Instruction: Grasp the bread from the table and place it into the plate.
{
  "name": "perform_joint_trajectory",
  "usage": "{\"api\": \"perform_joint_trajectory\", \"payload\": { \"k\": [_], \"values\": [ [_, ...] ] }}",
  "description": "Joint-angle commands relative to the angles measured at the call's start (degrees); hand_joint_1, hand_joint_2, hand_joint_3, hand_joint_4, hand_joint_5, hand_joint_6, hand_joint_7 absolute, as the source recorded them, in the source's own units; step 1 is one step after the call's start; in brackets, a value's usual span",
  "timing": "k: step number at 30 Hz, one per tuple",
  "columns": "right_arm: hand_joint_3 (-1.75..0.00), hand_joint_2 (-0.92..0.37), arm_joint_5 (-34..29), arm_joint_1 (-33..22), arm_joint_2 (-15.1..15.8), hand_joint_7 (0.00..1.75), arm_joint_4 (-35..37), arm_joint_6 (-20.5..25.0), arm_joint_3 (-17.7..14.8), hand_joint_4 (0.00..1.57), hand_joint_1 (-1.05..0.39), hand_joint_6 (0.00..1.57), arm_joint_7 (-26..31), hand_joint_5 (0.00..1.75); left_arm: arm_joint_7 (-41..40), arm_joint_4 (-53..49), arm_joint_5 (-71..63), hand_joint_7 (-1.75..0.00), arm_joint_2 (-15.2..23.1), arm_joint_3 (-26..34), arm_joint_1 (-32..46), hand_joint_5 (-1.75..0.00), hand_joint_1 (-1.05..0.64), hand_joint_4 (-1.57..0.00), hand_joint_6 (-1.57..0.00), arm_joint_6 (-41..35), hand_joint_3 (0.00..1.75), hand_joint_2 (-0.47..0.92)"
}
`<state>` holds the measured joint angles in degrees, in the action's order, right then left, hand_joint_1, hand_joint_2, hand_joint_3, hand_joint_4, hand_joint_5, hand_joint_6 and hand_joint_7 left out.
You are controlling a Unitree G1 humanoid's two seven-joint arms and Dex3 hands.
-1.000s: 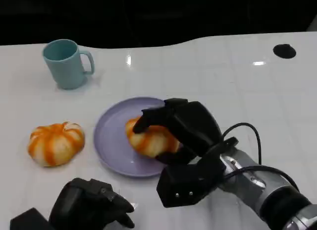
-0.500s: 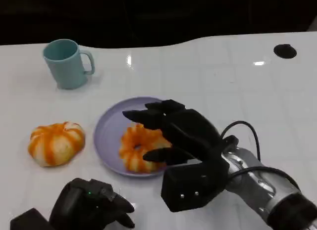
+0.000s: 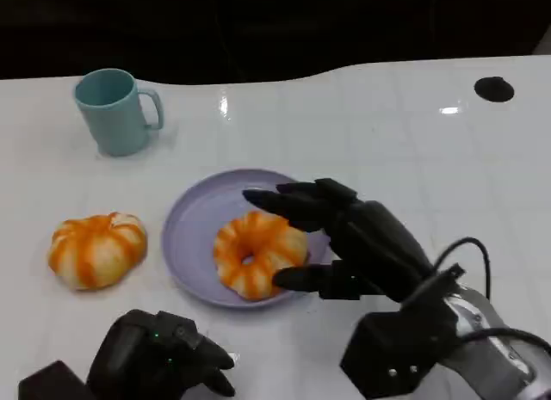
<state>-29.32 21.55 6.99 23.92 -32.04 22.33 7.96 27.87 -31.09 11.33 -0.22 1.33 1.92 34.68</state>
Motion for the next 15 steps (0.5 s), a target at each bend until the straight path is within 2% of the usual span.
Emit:
{"api": "perform_joint_trajectory", "payload": {
  "k": [1,2,6,9,10,11,13,15],
  "values": [
    [-0.08,-0.92,4.1,-3.0,2.1,0.14,-2.2,-4.1,-3.4,0.39,-0.26,0.60,-0.1,0.66,0.0,-0.7,0.2,-0.25,0.7,0.4,-0.5,-0.66,-1.05,-1.45,-1.57,0.5,0.01,0.89],
    [-0.09,-0.92,4.8,-3.5,2.4,0.14,-2.2,-5.2,-4.0,0.40,-0.25,0.61,-0.2,0.67,-0.1,-0.9,0.1,-0.25,0.7,0.5,-0.7,-0.65,-1.05,-1.45,-1.57,0.6,0.01,0.89],
    [-0.10,-0.91,6.8,-5.0,3.2,0.19,-1.7,-8.5,-5.9,0.43,-0.19,0.73,-0.4,0.91,-0.7,-1.3,-0.4,-0.25,0.7,0.4,-1.1,-0.65,-1.05,-1.45,-1.57,0.4,0.00,0.89],
    [-0.16,-0.88,8.5,-6.3,3.7,0.23,-1.8,-10.4,-7.2,0.45,-0.15,0.78,-1.0,1.00,-0.5,-1.6,-0.4,-0.25,0.6,0.5,-1.3,-0.65,-1.05,-1.45,-1.57,0.5,0.00,0.89],
    [-0.38,-0.77,9.0,-6.7,3.9,0.26,-1.9,-11.1,-7.6,0.47,-0.14,0.79,-1.2,1.03,-0.5,-1.7,-0.4,-0.25,0.6,0.5,-1.3,-0.65,-1.05,-1.45,-1.57,0.6,0.00,0.89],
    [-0.70,-0.62,9.6,-7.2,4.1,0.30,-1.7,-12.1,-8.2,0.49,-0.13,0.79,-1.3,1.05,-0.5,-2.0,-0.5,-0.25,0.6,0.5,-1.3,-0.65,-1.05,-1.45,-1.57,0.8,0.00,0.89],
    [-0.92,-0.52,10.7,-8.1,4.4,0.35,-1.5,-13.8,-9.1,0.57,-0.09,0.85,-1.5,1.09,-0.6,-2.5,-0.7,-0.25,0.6,0.6,-1.5,-0.65,-1.05,-1.45,-1.57,1.3,0.01,0.89],
    [-0.99,-0.48,12.2,-9.2,4.5,0.39,-1.4,-14.8,-10.0,0.63,-0.04,0.90,-2.2,1.11,-0.6,-2.8,-0.8,-0.24,0.6,0.6,-1.6,-0.65,-1.05,-1.45,-1.57,1.7,0.01,0.90]
  ]
}}
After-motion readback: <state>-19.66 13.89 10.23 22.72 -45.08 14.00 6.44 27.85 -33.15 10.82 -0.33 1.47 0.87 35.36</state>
